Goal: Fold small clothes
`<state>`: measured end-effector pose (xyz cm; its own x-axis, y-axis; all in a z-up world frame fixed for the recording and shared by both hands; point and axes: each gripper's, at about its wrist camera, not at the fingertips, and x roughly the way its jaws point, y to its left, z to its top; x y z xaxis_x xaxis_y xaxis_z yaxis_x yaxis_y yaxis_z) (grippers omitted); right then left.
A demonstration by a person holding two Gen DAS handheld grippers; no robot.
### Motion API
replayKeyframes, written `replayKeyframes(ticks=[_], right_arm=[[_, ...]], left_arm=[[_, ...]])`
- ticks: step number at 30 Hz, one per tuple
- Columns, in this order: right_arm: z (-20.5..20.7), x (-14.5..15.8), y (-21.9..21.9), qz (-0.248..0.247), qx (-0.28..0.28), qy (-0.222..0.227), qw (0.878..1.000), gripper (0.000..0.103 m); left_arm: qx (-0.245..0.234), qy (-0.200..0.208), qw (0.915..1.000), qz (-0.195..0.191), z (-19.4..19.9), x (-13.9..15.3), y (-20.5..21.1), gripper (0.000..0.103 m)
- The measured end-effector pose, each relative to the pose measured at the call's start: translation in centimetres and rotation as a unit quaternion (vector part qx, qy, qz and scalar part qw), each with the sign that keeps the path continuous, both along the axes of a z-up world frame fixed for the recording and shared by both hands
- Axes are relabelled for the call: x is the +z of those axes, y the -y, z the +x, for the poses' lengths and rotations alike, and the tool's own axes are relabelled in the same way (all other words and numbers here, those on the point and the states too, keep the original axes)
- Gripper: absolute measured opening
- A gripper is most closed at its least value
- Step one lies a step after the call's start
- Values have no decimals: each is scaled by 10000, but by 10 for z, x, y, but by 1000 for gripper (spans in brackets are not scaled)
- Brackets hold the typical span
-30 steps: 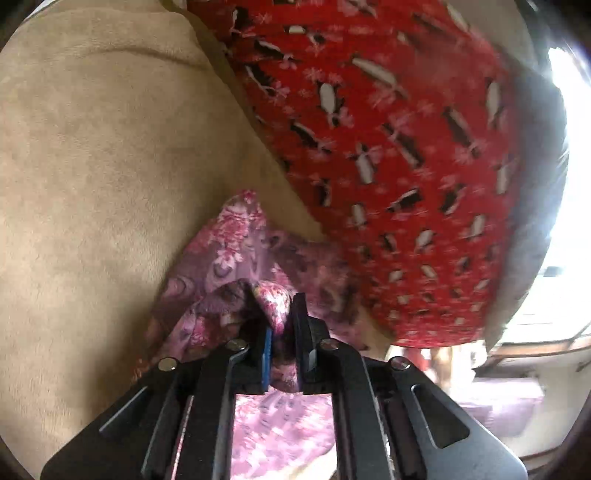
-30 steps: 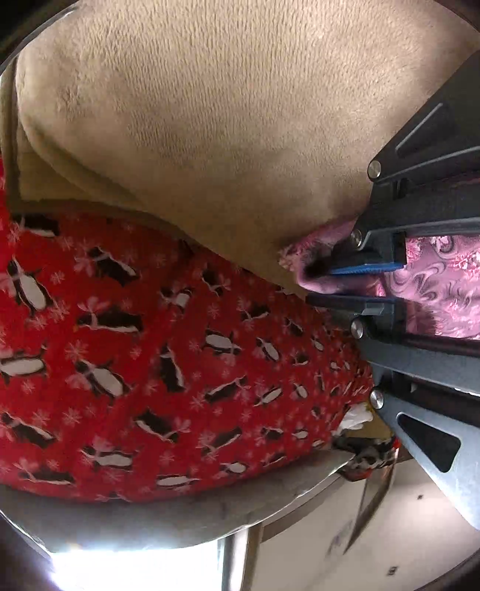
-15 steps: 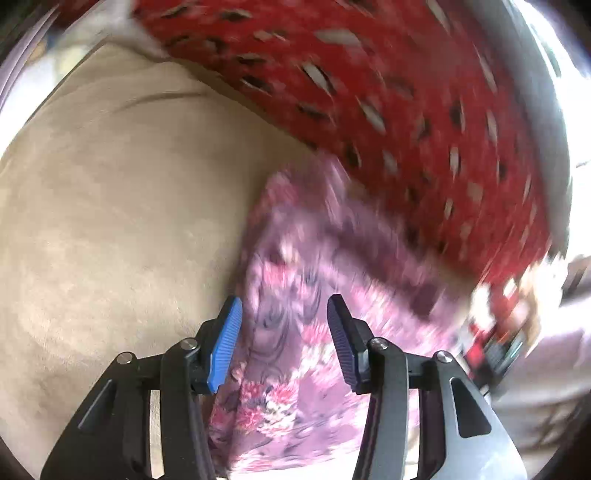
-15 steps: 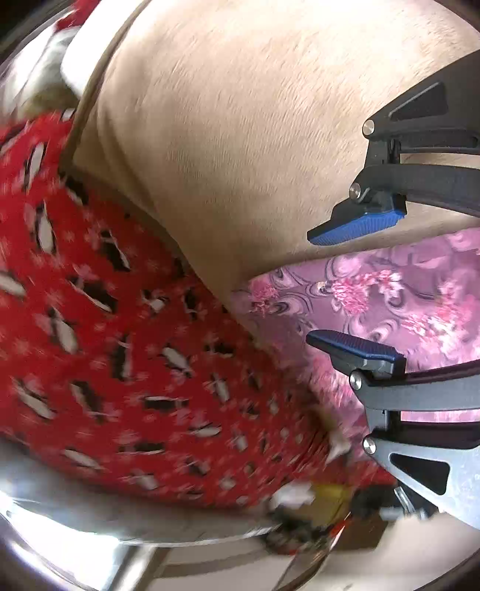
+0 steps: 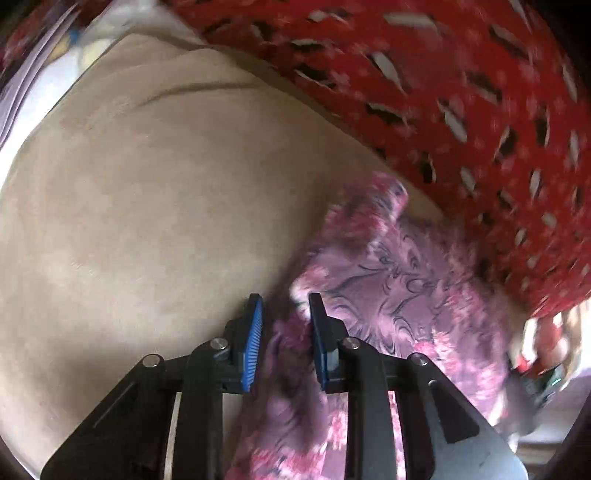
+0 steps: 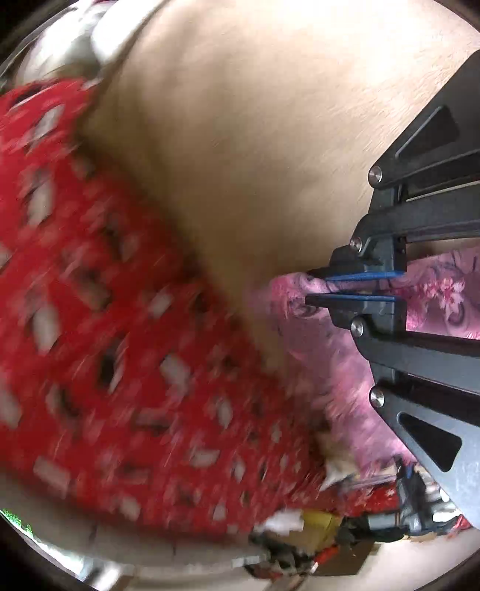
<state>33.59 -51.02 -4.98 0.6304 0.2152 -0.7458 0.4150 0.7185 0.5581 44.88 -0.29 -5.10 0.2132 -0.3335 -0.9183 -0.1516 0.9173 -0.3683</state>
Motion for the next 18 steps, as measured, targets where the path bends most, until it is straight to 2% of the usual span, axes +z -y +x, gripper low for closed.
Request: replayKeyframes(ticks=[1, 3, 4, 7, 8, 9, 11, 12, 16, 18], right_arm=[[-8, -1, 0, 116, 9, 64, 9999, 12], [-27, 3, -1, 303, -1, 282, 9991, 14], [-43, 6, -3, 430, 37, 363, 9984, 19], [-86, 11, -9, 487, 163, 391, 9979, 40], [-102, 11, -12, 441, 176, 357, 9982, 42], [-119, 9, -15, 409, 194, 316, 9985, 42], [-147, 5, -21, 343, 205, 166, 9991, 42], [-153, 5, -24, 334, 190, 113, 9992, 42], [-172, -6, -38, 710, 237, 54, 9972, 43], [-170, -5, -48, 715, 322, 80, 9969, 43]], left_arm=[[33, -6, 9999, -113, -4, 3, -9, 22], [10, 7, 9991, -434, -20, 11, -28, 22], [-55, 28, 9988, -489, -32, 16, -33, 22], [-459, 119, 9975, -515, -68, 27, -31, 23], [-561, 157, 9970, -501, -81, 29, -29, 27], [-701, 178, 9963, -475, -93, 30, -19, 37], [-894, 201, 9950, -397, -114, 32, -1, 48], [-997, 194, 9944, -286, -124, 30, 7, 50], [-1287, -66, 9910, 360, -145, 10, 29, 51], [-1225, -116, 9908, 556, -153, 0, 30, 51]])
